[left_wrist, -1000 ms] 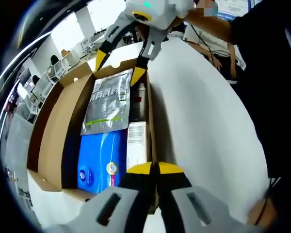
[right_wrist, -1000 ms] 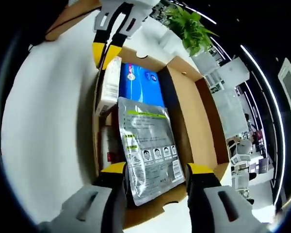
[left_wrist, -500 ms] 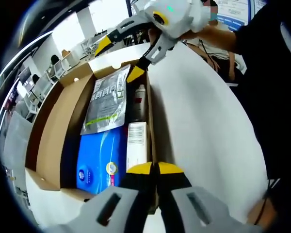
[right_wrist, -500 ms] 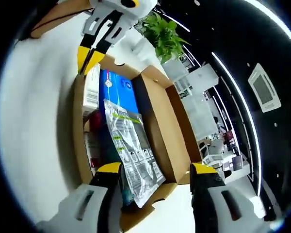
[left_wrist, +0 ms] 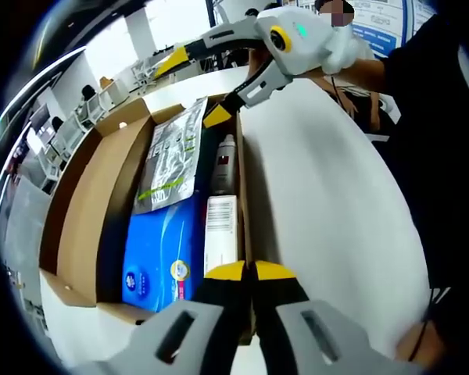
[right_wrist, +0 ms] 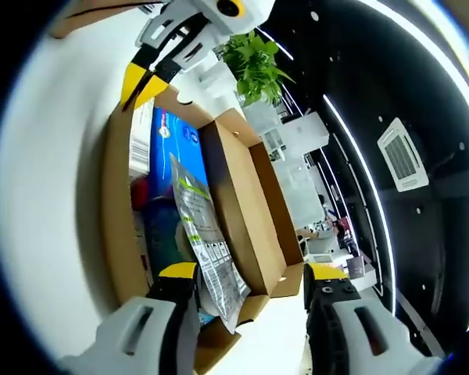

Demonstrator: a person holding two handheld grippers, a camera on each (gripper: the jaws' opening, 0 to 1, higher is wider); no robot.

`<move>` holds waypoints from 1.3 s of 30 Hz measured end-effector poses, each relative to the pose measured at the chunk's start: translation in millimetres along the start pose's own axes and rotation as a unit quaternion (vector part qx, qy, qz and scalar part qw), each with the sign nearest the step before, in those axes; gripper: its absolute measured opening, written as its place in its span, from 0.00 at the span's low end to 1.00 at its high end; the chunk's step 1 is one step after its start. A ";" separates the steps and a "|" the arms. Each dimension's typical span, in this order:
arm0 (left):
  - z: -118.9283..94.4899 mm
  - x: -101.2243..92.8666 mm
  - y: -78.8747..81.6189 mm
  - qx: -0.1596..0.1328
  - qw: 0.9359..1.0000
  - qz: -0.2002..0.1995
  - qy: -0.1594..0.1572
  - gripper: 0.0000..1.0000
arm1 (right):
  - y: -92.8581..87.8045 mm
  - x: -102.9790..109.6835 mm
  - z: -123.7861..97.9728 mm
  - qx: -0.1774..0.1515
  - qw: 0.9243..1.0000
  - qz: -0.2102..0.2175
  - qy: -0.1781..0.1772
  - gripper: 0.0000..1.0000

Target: Operate the shoe box by opening the lid, removing the specified soft item, and placing it in the target area until the item is outside and the box remains undamaged.

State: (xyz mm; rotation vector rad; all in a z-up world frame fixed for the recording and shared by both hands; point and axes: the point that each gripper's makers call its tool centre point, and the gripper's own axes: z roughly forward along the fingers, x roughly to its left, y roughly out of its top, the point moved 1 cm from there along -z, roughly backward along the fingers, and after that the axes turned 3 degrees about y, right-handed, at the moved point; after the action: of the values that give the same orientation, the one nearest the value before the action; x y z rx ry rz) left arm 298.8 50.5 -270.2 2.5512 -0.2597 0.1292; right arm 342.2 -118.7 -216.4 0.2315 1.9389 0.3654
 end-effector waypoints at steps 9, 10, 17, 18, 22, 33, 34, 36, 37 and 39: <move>0.3 -1.8 0.3 0.003 1.000 0.014 -0.007 0.02 | -1.2 0.0 -0.7 0.009 1.000 -0.004 0.002 0.55; 0.2 -1.9 0.1 0.004 1.000 0.021 -0.004 0.02 | -1.3 0.0 -0.9 0.010 1.000 -0.004 0.002 0.54; 0.5 -2.6 -0.8 0.019 0.999 0.038 0.000 0.02 | -1.7 -1.0 -1.3 0.012 1.000 0.001 -0.003 0.56; 0.6 -2.3 -1.0 0.017 0.999 0.034 -0.002 0.02 | -1.8 -1.4 -1.5 0.012 1.000 0.002 -0.006 0.56; 1.4 -1.8 -1.8 0.010 1.000 0.023 -0.008 0.02 | -2.2 -2.8 -1.4 0.012 1.000 0.001 -0.018 0.56; 2.5 -1.7 -2.3 0.012 1.000 0.022 -0.008 0.02 | 1.0 1.1 14.4 0.027 0.998 -0.055 -0.014 0.53; 2.3 -1.1 -2.3 0.011 1.000 0.021 -0.007 0.02 | 3.7 0.9 13.5 0.030 0.998 -0.061 -0.014 0.53; 2.4 -0.2 -2.2 0.011 1.000 0.020 -0.006 0.02 | 4.7 0.1 14.7 0.032 0.997 -0.065 -0.012 0.53; 2.5 0.2 -2.1 0.010 1.000 0.019 -0.007 0.02 | 4.5 -0.2 14.4 0.033 0.997 -0.066 -0.012 0.54; 2.7 -0.3 -1.8 0.008 1.000 0.020 -0.008 0.02 | 5.1 -0.3 13.2 0.033 0.997 -0.076 -0.005 0.56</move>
State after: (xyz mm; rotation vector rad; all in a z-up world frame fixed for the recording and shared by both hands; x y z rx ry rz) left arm 299.0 50.6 -273.5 2.5647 -0.3181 0.1268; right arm 354.4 -112.1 -219.0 0.1286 1.9468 0.1998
